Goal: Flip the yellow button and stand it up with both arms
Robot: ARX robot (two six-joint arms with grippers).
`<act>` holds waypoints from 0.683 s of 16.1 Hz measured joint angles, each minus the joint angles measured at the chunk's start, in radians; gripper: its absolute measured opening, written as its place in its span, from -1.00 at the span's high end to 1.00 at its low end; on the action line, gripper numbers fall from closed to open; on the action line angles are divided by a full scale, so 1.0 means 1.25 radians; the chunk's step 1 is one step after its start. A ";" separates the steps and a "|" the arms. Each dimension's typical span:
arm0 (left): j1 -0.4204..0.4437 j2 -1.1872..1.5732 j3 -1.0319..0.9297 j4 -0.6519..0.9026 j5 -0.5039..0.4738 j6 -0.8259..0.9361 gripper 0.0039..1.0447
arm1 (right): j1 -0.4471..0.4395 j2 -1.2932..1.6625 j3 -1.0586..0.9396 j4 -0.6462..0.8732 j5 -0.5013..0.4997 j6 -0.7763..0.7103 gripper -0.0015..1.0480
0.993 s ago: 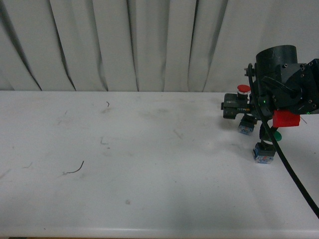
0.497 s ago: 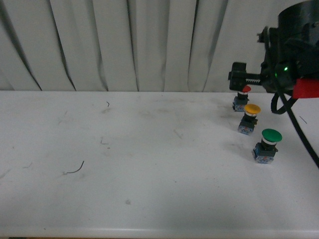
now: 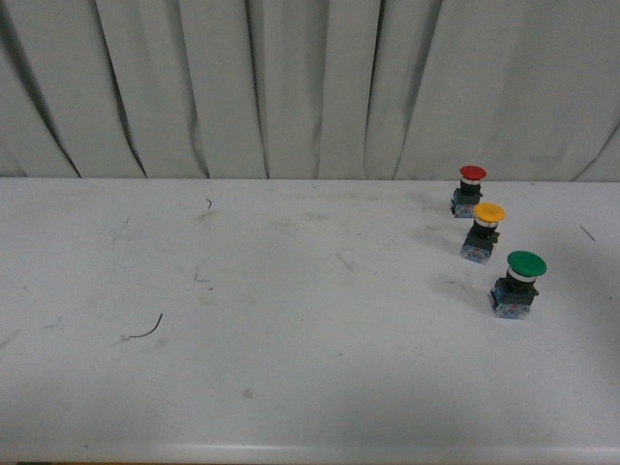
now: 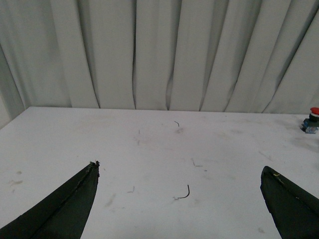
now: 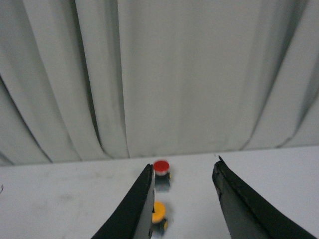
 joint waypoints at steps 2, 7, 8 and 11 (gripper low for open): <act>0.000 0.000 0.000 0.000 0.000 0.000 -0.88 | 0.005 -0.198 -0.187 -0.013 -0.005 -0.009 0.68; 0.000 0.000 0.000 0.000 0.000 0.000 -0.88 | -0.077 -0.403 -0.385 -0.007 -0.072 -0.014 0.97; 0.000 0.000 0.000 0.000 0.000 0.000 -0.88 | -0.076 -0.432 -0.405 -0.017 -0.072 -0.014 0.97; 0.000 0.000 0.000 0.000 0.000 0.000 -0.88 | -0.076 -0.511 -0.448 -0.055 -0.072 -0.014 0.97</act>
